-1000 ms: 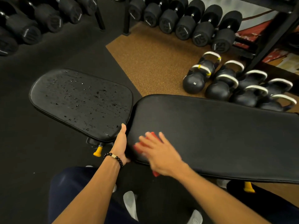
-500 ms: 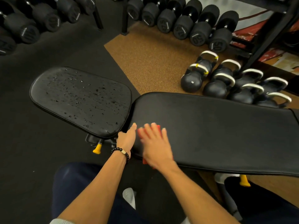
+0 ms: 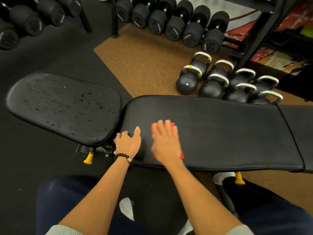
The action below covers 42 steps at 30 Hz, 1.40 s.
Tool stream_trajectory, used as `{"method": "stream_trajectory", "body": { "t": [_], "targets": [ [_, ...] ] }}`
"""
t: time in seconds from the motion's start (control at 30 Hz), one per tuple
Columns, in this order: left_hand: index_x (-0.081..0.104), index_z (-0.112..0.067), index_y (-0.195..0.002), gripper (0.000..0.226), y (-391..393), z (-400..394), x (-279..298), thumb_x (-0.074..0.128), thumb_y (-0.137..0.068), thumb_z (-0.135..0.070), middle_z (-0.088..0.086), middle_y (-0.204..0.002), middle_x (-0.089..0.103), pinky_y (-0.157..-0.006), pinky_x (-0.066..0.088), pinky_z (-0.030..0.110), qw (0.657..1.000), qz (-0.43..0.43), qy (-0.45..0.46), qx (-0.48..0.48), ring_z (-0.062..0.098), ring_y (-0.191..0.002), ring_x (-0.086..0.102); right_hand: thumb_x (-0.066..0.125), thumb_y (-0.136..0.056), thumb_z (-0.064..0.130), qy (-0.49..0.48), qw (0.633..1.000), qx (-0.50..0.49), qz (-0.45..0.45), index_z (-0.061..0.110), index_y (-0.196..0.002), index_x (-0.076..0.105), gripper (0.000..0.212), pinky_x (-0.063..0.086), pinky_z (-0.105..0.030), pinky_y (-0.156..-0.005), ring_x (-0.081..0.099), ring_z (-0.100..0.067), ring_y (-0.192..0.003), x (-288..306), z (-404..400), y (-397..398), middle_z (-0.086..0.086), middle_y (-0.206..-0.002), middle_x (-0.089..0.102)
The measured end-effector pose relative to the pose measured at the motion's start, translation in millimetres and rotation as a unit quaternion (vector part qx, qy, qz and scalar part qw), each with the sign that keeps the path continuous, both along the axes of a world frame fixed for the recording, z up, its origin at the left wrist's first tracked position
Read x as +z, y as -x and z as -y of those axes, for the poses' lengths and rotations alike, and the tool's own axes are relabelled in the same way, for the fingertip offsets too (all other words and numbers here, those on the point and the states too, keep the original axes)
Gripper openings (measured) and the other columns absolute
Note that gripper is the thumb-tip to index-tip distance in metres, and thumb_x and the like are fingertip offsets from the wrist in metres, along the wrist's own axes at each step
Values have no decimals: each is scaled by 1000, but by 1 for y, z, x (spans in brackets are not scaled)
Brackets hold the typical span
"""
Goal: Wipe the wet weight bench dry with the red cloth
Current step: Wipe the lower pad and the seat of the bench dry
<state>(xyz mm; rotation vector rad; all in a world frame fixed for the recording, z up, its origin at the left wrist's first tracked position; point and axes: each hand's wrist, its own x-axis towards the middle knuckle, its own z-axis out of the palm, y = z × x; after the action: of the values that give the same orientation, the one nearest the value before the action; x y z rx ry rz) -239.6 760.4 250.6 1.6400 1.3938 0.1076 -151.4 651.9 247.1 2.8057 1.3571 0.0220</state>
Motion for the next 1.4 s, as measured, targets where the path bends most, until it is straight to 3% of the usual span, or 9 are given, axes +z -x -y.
{"method": "stream_trajectory", "body": {
  "t": [0.13, 0.2, 0.3, 0.53, 0.73, 0.83, 0.97, 1.13, 1.4],
  "targets": [
    [46, -12, -141, 74, 4, -2, 0, 51, -88, -64, 11, -159, 22, -116, 26, 55, 1000, 6, 15, 1, 29, -145, 26, 56, -91, 33, 70, 975, 188, -98, 23, -154, 31, 69, 7, -51, -123, -2, -27, -154, -4, -9, 47, -3, -165, 17],
    [46, -15, -141, 74, 4, -3, 0, 57, -85, -64, 11, -157, 25, -114, 30, 53, 1000, -14, 4, -20, 31, -143, 29, 51, -92, 27, 34, 976, 185, -111, 28, -147, 40, 56, 15, -48, -122, 13, -25, -152, 3, 17, 33, 2, -159, 30],
    [46, -19, -141, 69, 3, -5, 5, 59, -87, -60, 11, -155, 26, -111, 29, 46, 998, -40, -11, -51, 33, -143, 23, 40, -87, 26, 13, 995, 92, -18, 25, -134, 53, 48, 36, -52, -105, 41, -33, -135, 20, 65, -22, -1, -138, 49],
    [44, -19, -144, 69, 5, -16, 11, 58, -89, -58, 13, -153, 27, -113, 27, 42, 993, -62, 0, -104, 37, -141, 23, 46, -96, 26, -8, 989, -148, 21, 13, -148, 37, 54, 21, -58, -115, 24, -38, -144, 10, -1, -116, -14, -152, 37],
    [58, -31, -81, 27, 4, -36, 2, 58, -83, -58, 5, -104, 66, -77, 49, 33, 994, -12, -65, -87, 22, -94, 63, 45, -94, 22, 36, 974, 213, -75, 13, -149, 38, 57, 17, -51, -120, 21, -33, -148, -13, -57, -13, -14, -156, 34],
    [64, -26, -88, 27, 6, -40, 3, 59, -87, -52, 0, -97, 64, -70, 47, 30, 991, 5, -93, -91, 16, -81, 62, 48, -99, 26, 10, 934, 325, -147, 21, -140, 54, 42, 21, -44, -119, 29, -26, -145, -7, -26, -31, -7, -154, 39],
    [63, -24, -108, 30, 17, -44, 0, 60, -91, -49, -6, -108, 60, -82, 48, 30, 989, 20, -93, -109, 8, -91, 57, 54, -97, 23, -100, 984, 112, -98, 21, -126, 67, 32, 32, -46, -113, 45, -33, -134, -9, -26, -120, -11, -137, 54],
    [62, -27, -117, 36, 22, -44, 6, 57, -92, -52, -12, -114, 62, -89, 51, 32, 985, 15, -95, -142, 7, -104, 59, 47, -90, 20, -40, 999, -26, 19, 14, -108, 63, 25, 34, -50, -103, 46, -33, -121, -14, -128, -136, -10, -115, 61],
    [66, -32, -84, 19, 30, -54, 15, 59, -89, -49, -18, -74, 68, -73, 58, 36, 990, 56, -115, -54, -1, -75, 65, 52, -90, 29, 43, 944, 318, -77, 10, -143, 49, 57, 16, -47, -121, 26, -32, -148, -31, -112, -27, -10, -153, 41]
  ]
}}
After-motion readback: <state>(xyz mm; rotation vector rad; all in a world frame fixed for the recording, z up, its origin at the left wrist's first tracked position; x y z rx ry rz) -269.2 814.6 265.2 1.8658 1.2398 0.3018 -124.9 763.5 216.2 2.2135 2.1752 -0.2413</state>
